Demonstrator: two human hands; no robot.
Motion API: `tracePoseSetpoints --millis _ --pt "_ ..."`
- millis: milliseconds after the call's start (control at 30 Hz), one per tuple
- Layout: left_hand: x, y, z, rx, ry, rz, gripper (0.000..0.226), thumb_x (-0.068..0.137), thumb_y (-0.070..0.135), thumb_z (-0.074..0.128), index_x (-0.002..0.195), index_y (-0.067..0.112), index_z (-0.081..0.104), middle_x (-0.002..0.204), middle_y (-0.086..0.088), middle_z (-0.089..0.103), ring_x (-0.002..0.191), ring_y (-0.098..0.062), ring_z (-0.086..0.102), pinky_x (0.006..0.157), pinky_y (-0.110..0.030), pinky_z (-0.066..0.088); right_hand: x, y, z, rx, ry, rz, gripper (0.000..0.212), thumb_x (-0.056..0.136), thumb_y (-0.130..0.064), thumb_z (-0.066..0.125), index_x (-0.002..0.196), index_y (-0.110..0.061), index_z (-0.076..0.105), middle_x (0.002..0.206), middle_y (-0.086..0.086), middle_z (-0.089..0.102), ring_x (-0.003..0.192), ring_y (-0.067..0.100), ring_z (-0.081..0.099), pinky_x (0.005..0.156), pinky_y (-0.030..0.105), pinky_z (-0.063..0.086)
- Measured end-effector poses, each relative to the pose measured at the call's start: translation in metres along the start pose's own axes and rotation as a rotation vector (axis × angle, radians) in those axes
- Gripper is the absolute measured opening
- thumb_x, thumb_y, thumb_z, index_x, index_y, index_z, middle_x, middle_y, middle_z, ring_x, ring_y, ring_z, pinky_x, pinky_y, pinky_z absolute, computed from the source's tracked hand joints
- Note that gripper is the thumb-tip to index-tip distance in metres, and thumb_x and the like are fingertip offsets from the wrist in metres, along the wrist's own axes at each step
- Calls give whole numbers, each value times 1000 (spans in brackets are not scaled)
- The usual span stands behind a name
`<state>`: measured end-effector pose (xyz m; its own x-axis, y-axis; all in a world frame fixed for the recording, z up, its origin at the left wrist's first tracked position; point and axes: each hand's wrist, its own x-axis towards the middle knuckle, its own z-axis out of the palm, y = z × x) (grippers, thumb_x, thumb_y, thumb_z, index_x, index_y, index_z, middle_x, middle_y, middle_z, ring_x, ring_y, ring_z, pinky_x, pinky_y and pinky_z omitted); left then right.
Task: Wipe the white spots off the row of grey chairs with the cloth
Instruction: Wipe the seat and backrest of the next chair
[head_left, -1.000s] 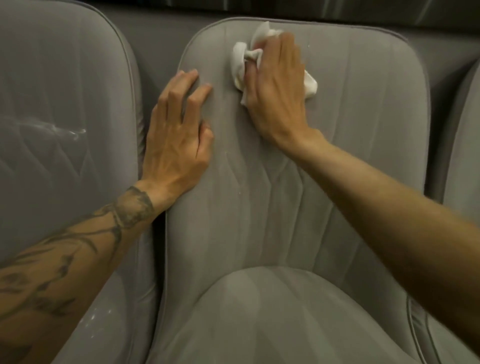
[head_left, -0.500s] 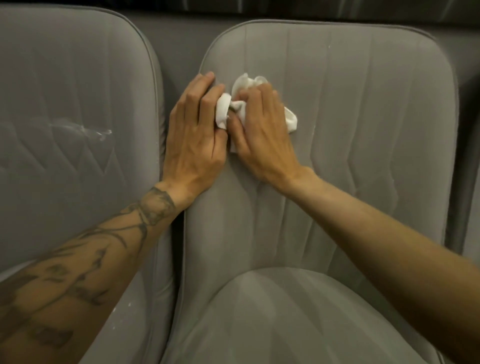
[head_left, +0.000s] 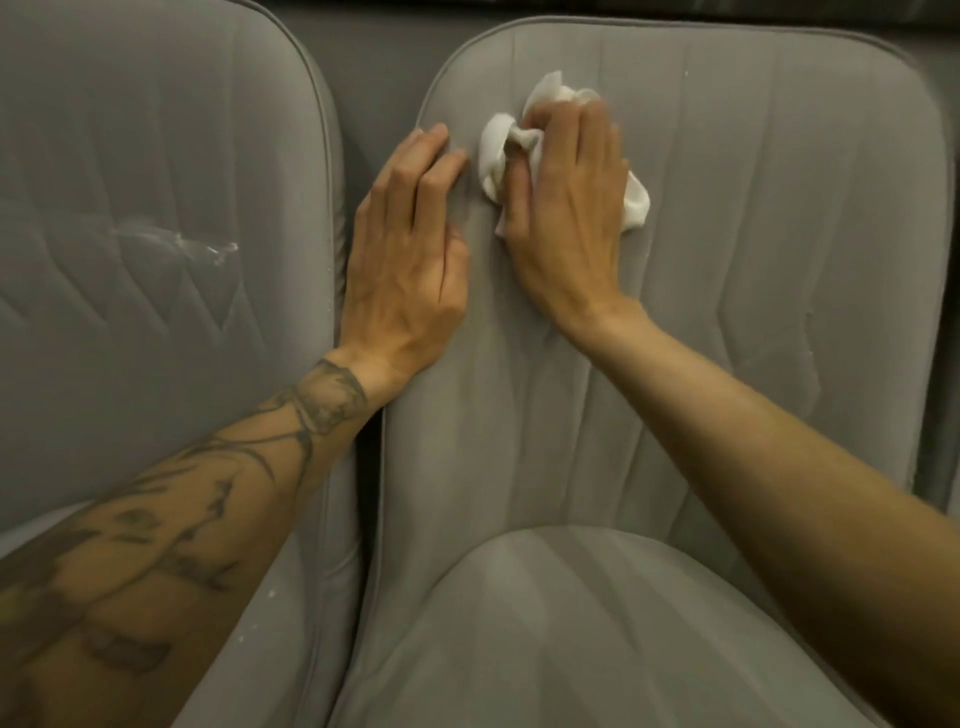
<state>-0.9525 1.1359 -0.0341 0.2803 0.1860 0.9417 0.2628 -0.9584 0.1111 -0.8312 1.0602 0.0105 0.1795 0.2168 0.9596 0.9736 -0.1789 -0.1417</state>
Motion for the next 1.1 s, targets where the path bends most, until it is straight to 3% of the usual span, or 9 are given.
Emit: tracePoseSetpoints --millis 167,267,367,467,567,733,833,933,1100 --pt "0 0 -2 -30 -21 -13 57 91 1 49 148 0 49 160 -18 42 153 -33 35 123 -21 20 -44 5 -9 23 -176 -86 23 99 -19 51 112 -2 58 115 19 55 96 33 52 86 46 43" --pt "0 0 -2 -22 -20 -17 56 93 2 49 149 1 48 160 -17 42 153 -32 35 121 -14 16 -26 12 -9 -5 -122 -98 20 97 -20 50 105 -3 57 110 18 55 92 33 52 79 48 43" --pt "-1 -2 0 -14 -13 -14 57 92 2 48 149 2 48 160 -17 42 153 -31 35 120 -12 16 -16 5 -1 -25 -14 10 20 98 -21 48 105 -4 57 109 16 55 92 30 51 80 45 42" --pt "0 -3 -1 -24 -17 -16 59 90 2 48 149 2 48 160 -15 42 153 -30 35 119 -12 17 -47 2 -5 16 -125 -80 21 98 -20 51 107 -2 57 108 18 55 95 33 51 86 44 42" --pt "-1 -3 -1 -35 -18 -14 58 91 1 47 148 3 49 160 -15 42 153 -30 35 121 -14 18 -47 12 -18 25 -221 -202 24 98 -23 55 110 -3 59 108 19 55 95 34 52 84 43 41" --pt "0 -3 -3 -39 14 -14 54 92 1 48 146 3 53 157 -14 48 151 -29 39 125 -24 24 -7 7 -2 -66 -6 -36 28 98 -27 48 109 -3 58 108 17 56 95 32 54 81 40 39" --pt "-1 -1 -11 37 -42 -11 58 90 4 50 149 6 52 160 -10 47 153 -25 38 126 -37 28 -59 -1 -2 13 -164 -115 29 101 -24 49 115 0 58 109 19 56 99 35 53 85 44 42" --pt "-5 -8 -23 216 -117 80 60 94 11 48 154 10 47 164 -6 42 155 -21 35 128 -51 21 -81 3 -12 45 -261 -190 21 98 -21 58 108 -3 60 110 18 57 99 35 55 83 43 42" --pt "-30 -32 -46 339 -227 139 64 103 28 44 164 15 30 173 -5 26 159 -21 27 130 -51 11 -9 -13 0 17 -120 -73 26 100 -30 47 108 -6 56 108 14 54 94 29 50 82 43 42"
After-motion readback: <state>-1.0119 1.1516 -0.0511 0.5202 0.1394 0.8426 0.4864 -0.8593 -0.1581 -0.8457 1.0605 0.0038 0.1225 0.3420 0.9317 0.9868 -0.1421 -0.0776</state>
